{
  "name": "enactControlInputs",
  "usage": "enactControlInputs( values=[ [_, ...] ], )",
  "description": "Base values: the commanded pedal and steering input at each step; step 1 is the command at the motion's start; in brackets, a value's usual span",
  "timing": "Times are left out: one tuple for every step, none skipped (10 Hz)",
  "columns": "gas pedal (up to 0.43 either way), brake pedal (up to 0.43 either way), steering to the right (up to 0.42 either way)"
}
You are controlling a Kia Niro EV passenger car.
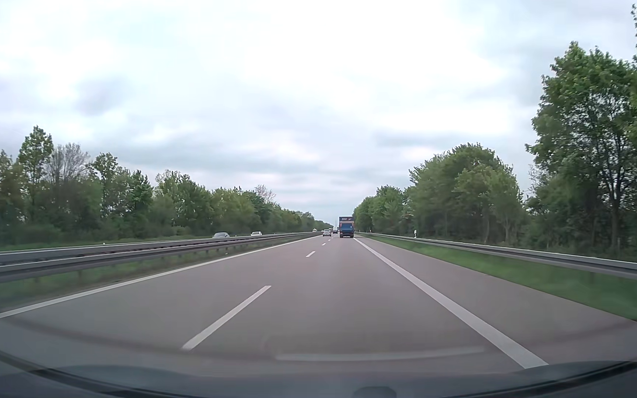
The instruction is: Follow the waypoints while adhering to traffic rules and regulations
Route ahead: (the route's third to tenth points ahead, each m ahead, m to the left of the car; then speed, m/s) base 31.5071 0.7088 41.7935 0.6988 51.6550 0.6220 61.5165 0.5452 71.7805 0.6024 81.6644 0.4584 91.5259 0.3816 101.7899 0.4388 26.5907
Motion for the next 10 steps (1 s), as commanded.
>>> enactControlInputs(
  values=[
    [0.0, 0.0, 0.0],
    [0.0, 0.0, 0.0],
    [0.0, 0.0, 0.0],
    [0.0, 0.0, 0.0],
    [0.0, 0.0, 0.0],
    [0.0, 0.0, 0.0],
    [0.0, 0.0, 0.0],
    [0.0, 0.0, 0.0],
    [0.047, 0.0, 0.0],
    [0.118, 0.0, 0.0]
  ],
)
